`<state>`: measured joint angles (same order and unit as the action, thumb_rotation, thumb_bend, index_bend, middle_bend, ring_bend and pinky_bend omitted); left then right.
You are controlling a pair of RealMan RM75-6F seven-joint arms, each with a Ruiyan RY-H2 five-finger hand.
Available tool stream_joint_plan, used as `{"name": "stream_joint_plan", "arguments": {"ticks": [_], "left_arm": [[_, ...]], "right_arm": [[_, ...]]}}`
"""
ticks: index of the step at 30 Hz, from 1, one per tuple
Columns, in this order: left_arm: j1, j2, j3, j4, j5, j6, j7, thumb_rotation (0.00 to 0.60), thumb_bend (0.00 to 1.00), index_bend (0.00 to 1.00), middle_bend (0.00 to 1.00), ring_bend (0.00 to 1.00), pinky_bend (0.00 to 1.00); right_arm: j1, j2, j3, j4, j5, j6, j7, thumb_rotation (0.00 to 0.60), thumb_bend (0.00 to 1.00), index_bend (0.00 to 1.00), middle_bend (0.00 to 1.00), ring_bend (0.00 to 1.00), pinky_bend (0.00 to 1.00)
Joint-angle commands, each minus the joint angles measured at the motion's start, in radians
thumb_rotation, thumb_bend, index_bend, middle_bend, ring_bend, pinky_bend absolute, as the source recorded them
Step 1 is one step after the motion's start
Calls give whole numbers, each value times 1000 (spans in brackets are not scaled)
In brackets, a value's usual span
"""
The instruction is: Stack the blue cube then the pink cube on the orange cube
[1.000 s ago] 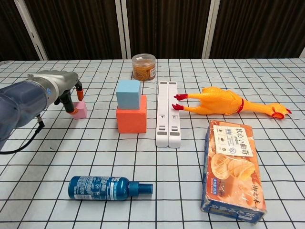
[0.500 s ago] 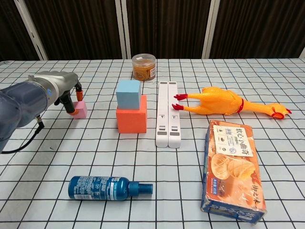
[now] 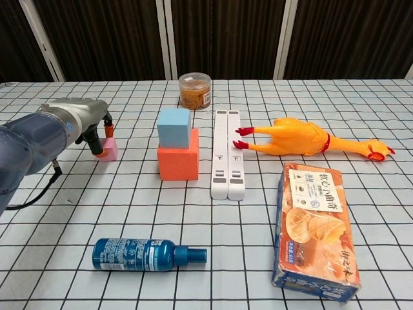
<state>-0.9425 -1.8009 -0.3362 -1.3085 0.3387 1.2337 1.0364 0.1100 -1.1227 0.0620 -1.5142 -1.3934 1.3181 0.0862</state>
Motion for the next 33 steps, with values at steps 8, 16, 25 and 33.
{"name": "stream_joint_plan", "arguments": {"ticks": [8, 16, 25, 33], "left_arm": [[3, 5, -4, -12, 3, 6, 5, 600, 380, 389, 919, 731, 739], [4, 0, -6, -3, 1, 2, 8, 600, 387, 393, 919, 731, 740], [7, 11, -14, -30, 9, 17, 7, 600, 401, 401, 920, 731, 740], [8, 74, -35, -181, 26, 97, 34, 600, 401, 402, 920, 731, 740]], "right_arm": [[0, 0, -1, -1, -1, 0, -1, 600, 41, 104, 46, 149, 248], [2, 0, -2, 0, 0, -4, -1, 600, 40, 103, 46, 149, 248], [2, -1, -2, -2, -1, -3, -1, 600, 42, 103, 46, 149, 249], [3, 0, -2, -3, -2, -3, -2, 600, 41, 103, 46, 149, 248]]}}
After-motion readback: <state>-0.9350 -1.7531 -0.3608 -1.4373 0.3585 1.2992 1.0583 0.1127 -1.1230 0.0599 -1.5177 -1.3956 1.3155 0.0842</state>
